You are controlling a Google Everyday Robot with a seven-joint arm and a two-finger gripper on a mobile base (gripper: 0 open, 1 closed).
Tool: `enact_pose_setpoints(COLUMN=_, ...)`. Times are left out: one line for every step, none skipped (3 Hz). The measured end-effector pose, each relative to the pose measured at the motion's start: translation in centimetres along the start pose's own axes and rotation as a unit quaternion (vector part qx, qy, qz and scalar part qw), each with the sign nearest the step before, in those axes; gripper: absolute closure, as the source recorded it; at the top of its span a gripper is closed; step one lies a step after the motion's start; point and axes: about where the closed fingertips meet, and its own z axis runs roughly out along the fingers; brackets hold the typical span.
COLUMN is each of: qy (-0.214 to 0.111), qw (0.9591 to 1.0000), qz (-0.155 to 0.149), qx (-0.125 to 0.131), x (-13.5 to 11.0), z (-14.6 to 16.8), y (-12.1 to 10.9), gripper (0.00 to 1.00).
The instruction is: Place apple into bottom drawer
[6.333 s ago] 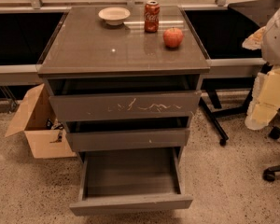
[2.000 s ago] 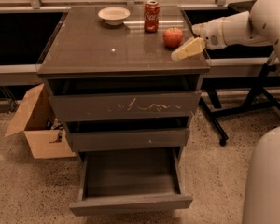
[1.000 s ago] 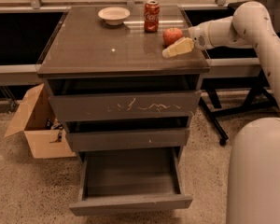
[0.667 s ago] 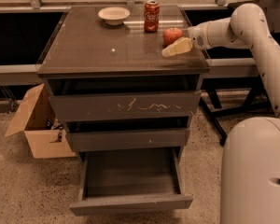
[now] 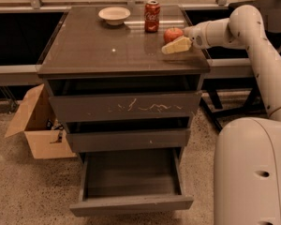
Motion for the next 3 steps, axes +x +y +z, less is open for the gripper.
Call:
enact_pose_setpoints(qy=-0.005, qw=1.0000, qz=-0.002, qx=-0.003, x=0.2, z=0.5, y=-0.2, gripper=0.41)
enact_pose_setpoints(qy=-0.013, qw=0.9998, qz=-0.006, qx=-0.013, x=0.4, z=1.2, y=-0.1, gripper=0.64)
enact_pose_setpoints(qy=-0.035, qw=0.9982, qz=-0.020, qx=-0.045, x=-0.3, z=1.3, y=1.3, gripper=0.88)
